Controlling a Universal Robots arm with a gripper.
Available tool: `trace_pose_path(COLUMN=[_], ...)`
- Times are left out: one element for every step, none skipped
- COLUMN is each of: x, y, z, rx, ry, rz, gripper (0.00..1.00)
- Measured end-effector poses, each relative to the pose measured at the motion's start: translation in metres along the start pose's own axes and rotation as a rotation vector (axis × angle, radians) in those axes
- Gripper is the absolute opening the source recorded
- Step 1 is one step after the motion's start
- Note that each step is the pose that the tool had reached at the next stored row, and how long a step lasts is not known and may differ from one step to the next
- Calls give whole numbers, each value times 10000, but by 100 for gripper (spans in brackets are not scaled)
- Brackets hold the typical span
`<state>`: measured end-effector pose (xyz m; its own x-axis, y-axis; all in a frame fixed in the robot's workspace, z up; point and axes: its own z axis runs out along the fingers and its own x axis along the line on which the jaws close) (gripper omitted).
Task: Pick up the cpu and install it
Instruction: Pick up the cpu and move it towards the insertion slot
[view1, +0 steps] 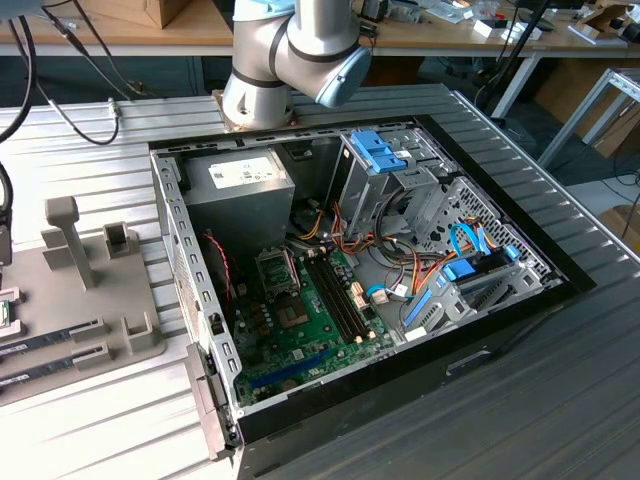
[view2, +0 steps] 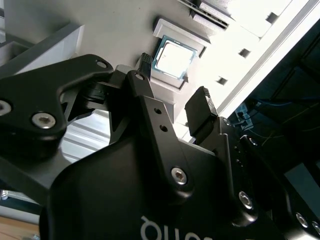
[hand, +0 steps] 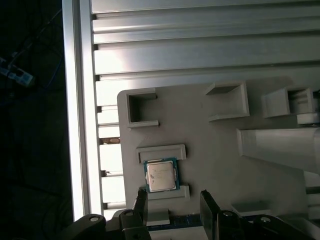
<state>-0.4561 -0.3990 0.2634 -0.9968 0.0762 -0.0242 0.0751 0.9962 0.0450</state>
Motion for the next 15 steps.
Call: trace_pose_path(x=[0, 0, 0, 0, 1, 1, 1, 1, 1, 1, 1, 1, 1, 1, 1], y=[0, 0, 0, -1, -1, -1, -1, -1, -2, -2, -2, -2, -2, -2, -2], z=[4, 7, 11, 16, 18, 23, 28, 31, 35, 37, 40, 43, 47, 51, 54], rx=[0, -1, -1, -1, 0, 0, 0, -1, -1, 0, 0, 0, -1, 0, 0], ry=[-1, -1, -1, -1, 1, -1, -1, -1, -1, 0, 0, 0, -1, -1, -1], rz=[0, 0, 0, 0, 0, 0, 0, 0, 0, 0, 0, 0, 0, 0, 0], gripper=[54, 54, 54, 54, 54, 54, 54, 54, 54, 54, 54, 54, 54, 54, 54])
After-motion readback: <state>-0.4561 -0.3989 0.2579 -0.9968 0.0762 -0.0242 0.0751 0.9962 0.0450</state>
